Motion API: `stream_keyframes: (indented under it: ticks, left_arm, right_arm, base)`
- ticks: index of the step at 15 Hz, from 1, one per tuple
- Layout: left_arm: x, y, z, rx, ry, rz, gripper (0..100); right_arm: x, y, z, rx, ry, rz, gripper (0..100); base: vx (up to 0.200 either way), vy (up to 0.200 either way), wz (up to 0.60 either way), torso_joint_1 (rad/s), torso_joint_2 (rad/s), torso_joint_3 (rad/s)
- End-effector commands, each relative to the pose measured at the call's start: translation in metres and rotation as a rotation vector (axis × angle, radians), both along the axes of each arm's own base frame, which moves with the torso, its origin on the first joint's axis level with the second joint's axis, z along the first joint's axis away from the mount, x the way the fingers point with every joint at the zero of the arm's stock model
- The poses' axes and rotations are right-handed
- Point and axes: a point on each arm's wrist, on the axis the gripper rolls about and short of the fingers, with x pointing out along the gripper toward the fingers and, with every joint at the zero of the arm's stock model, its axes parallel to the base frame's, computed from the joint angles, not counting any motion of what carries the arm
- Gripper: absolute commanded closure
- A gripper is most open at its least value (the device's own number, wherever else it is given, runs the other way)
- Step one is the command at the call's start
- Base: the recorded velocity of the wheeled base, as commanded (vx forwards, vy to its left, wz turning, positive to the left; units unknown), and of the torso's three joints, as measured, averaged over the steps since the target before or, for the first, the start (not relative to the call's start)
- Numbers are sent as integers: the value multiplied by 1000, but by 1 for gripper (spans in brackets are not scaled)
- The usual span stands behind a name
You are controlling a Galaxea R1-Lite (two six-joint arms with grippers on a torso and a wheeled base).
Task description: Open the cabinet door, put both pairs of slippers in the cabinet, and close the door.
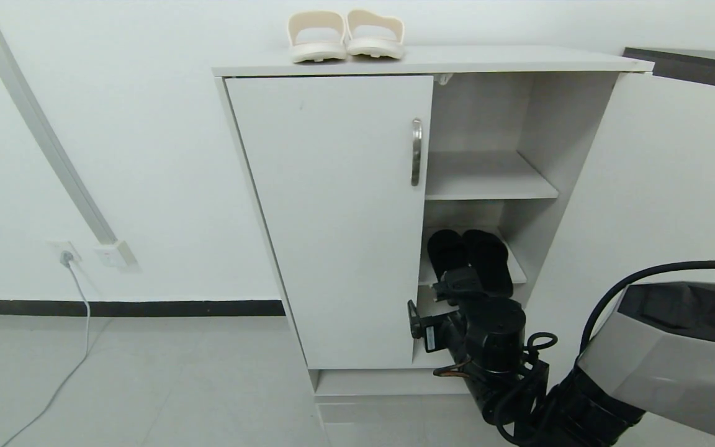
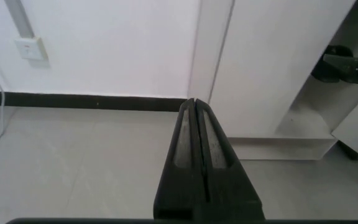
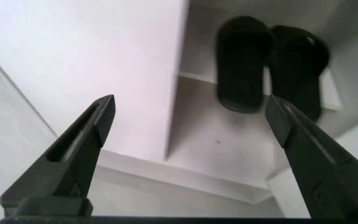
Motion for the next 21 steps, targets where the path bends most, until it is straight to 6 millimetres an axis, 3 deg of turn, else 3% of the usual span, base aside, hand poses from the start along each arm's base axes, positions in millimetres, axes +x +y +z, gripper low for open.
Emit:
stream_keyframes:
  ticks: [1,6,21]
  left_arm:
    - [0,0,0,-1,-1,-1,100]
    - [0,0,0,-2,2,0,100]
    - [0,0,0,-4,1,10,100]
  right_arm:
    - [0,0,-2,-4,3,0,0]
    - [3,2,-3,3,-1,0,0]
    - [1,1,-8,-27,7,11,0]
  base:
    - [0,200,0,-2,12,7]
    - [0,200,0,1,3,3]
    - [0,0,0,0,0,0]
